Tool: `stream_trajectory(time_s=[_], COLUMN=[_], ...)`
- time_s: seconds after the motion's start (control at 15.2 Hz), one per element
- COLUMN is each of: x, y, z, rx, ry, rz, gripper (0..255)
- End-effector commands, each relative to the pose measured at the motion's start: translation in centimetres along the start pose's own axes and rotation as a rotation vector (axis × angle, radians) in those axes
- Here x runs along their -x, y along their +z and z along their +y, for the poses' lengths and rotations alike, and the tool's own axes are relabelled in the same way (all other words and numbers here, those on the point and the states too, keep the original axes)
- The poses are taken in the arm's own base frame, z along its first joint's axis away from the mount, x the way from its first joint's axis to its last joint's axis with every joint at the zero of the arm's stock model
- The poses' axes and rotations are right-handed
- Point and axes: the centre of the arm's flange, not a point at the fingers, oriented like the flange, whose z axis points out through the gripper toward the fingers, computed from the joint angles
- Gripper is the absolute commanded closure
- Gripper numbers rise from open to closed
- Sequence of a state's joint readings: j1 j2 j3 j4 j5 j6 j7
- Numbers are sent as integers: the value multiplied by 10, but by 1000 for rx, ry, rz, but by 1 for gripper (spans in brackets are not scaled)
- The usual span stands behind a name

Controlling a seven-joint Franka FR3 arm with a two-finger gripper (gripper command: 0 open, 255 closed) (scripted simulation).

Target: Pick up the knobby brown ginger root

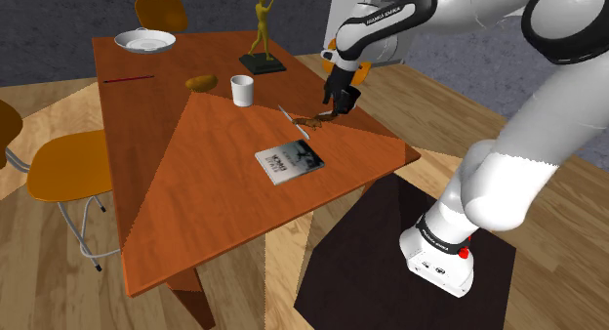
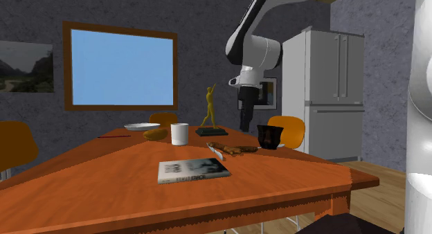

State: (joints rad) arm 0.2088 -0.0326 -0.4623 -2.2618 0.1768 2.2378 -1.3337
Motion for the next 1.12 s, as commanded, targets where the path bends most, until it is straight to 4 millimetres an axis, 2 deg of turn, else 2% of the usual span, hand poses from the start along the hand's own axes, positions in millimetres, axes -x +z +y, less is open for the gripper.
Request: stream_trajectory(time_s=[0.0, 0.2, 0.66, 0.79, 0.86, 1.06], x=[-8, -20, -15, -15, -14, -14], y=[17, 35, 72, 75, 75, 75], z=[23, 46, 47, 47, 47, 47], rx=[-7, -17, -17, -17, -17, -17], ry=[-83, -175, -175, -175, -175, -175], rz=[22, 47, 47, 47, 47, 47], gripper=[0, 0, 0, 0, 255, 255])
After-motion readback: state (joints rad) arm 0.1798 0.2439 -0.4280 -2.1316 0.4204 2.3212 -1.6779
